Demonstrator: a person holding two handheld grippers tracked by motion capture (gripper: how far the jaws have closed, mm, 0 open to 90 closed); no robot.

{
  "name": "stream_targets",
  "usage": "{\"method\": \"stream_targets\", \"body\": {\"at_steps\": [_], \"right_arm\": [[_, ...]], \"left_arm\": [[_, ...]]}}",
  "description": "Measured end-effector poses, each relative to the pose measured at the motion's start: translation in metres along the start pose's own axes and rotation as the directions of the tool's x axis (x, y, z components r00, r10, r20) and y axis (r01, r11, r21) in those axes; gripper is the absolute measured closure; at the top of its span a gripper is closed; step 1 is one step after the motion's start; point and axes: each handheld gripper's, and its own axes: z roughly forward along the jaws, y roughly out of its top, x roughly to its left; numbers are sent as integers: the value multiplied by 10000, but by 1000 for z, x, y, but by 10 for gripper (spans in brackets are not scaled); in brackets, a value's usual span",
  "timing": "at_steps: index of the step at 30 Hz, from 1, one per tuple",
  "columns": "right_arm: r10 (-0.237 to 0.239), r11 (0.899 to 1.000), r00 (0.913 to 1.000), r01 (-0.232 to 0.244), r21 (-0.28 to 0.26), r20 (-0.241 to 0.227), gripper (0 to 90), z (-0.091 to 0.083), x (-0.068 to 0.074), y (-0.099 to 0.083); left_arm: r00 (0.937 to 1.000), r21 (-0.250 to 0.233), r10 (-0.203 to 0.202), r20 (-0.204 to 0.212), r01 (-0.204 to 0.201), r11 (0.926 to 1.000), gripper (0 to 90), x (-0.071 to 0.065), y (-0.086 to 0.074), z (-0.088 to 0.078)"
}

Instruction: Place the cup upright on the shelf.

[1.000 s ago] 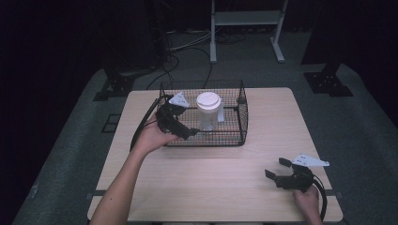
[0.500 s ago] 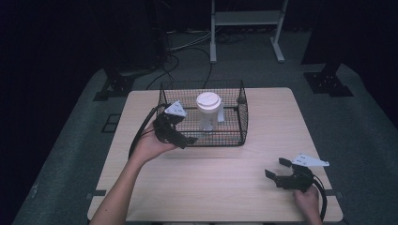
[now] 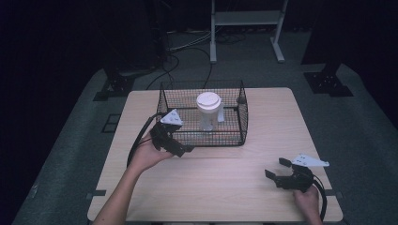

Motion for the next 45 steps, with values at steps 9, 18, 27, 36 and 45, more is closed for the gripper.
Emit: {"method": "stream_targets", "body": {"at_steps": [9, 18, 27, 36, 45], "right_arm": [[3, 10000, 10000, -3, 14, 2, 129, 0, 0, 0], [-27, 10000, 10000, 27, 29, 30, 129, 0, 0, 0], [-55, 10000, 10000, 55, 44, 78, 129, 0, 1, 0], [-56, 10000, 9999, 56, 49, 87, 129, 0, 1, 0], [-73, 10000, 9999, 73, 41, 81, 129, 0, 1, 0]], "left_arm": [[9999, 39, -90, 53, 90, 10000, 23, -3, -15, 4], [9993, -196, -361, 60, 362, 9992, 23, -5, -34, -1], [9985, -252, -539, -1, 539, 9982, 23, -9, -51, -2], [9981, -498, -609, -7, 608, 9969, 23, -16, -62, -5], [9970, -904, -755, -177, 736, 9932, 23, -25, -80, -10]]}}
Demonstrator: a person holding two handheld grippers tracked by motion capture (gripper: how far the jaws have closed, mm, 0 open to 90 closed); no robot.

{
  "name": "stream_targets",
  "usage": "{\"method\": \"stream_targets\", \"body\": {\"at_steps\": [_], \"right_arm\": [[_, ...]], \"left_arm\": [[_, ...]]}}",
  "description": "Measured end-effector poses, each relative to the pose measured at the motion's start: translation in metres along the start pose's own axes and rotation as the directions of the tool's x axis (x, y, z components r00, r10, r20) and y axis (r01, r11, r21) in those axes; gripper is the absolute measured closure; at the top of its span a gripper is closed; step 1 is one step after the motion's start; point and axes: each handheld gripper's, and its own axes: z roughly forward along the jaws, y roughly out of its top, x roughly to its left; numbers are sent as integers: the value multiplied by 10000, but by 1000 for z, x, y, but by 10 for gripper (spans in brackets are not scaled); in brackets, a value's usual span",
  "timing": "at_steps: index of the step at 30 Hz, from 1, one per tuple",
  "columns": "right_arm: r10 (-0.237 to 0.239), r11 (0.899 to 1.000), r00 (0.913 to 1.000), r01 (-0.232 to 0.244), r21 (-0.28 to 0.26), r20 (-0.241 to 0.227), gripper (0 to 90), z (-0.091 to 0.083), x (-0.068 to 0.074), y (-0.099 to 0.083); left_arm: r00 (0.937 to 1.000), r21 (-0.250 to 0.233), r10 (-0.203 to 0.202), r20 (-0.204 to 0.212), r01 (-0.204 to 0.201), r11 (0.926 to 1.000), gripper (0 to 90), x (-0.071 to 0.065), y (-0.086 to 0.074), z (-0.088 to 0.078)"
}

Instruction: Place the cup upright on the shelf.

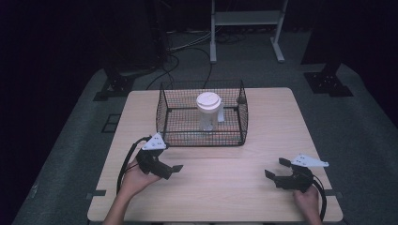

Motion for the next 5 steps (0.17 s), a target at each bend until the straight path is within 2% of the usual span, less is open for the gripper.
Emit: {"method": "stream_targets", "body": {"at_steps": [5], "right_arm": [[1, 10000, 10000, -1, -2, -7, 129, 0, 0, 0]], "left_arm": [[9998, -391, -156, -101, 152, 9991, 23, -4, -10, -4]]}}
